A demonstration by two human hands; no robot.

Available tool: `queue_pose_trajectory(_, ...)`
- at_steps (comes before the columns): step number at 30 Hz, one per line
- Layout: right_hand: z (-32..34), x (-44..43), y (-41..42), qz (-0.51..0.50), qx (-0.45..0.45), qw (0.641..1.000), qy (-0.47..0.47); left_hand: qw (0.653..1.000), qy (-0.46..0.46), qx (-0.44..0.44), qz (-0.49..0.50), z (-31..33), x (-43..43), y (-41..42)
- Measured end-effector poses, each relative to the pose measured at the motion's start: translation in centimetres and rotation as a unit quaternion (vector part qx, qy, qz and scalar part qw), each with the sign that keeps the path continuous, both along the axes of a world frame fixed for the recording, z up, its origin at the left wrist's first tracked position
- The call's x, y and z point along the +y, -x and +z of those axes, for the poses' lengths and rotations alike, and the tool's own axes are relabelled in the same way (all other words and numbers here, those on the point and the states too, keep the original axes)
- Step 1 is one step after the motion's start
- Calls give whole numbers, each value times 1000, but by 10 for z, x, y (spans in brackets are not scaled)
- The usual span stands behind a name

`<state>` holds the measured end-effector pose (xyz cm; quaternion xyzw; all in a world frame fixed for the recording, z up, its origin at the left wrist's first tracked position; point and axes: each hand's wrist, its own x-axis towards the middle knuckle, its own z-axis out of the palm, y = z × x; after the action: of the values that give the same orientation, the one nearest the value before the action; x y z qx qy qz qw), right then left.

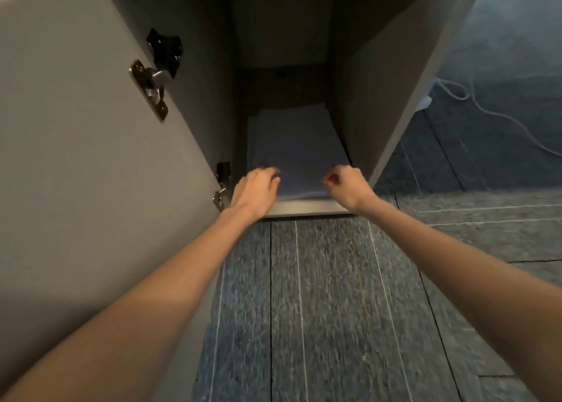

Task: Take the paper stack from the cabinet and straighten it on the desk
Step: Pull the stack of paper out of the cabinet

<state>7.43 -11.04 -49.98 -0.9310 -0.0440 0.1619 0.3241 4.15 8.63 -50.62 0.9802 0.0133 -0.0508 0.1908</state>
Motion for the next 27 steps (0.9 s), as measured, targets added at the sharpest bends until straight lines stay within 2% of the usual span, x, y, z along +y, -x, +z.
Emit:
queue_pose_trajectory(4, -32, 1, -36, -9, -26, 998, 58, 999, -5, 43, 28, -36, -1, -27)
queue_pose_trajectory(11, -78, 13, -78, -62, -25, 988, 139, 977, -25, 145, 153, -77, 2, -51)
queue_pose_trajectory(14, -87, 20, -84, -62, -23, 984, 163, 973, -122, 99, 168, -81, -2, -55)
queue_pose_trajectory(16, -93, 23, -84, -46, -35, 982, 182, 970, -153, 70, 176, -82, -3, -63)
queue_pose_trajectory(20, -99, 19, -84, -41, -60, 978, 195, 963, -83, 98, 236, -83, 4, -81)
queue_pose_trajectory(23, -101, 16, -86, -36, -72, 978, 194, 952, 5, 122, 280, -90, 16, -92)
queue_pose_trajectory(25, -102, 17, -87, -35, -70, 977, 197, 947, 70, 134, 283, -88, 18, -95)
queue_pose_trajectory(27, -101, 18, -85, -39, -66, 976, 205, 947, 89, 145, 273, -82, 19, -96)
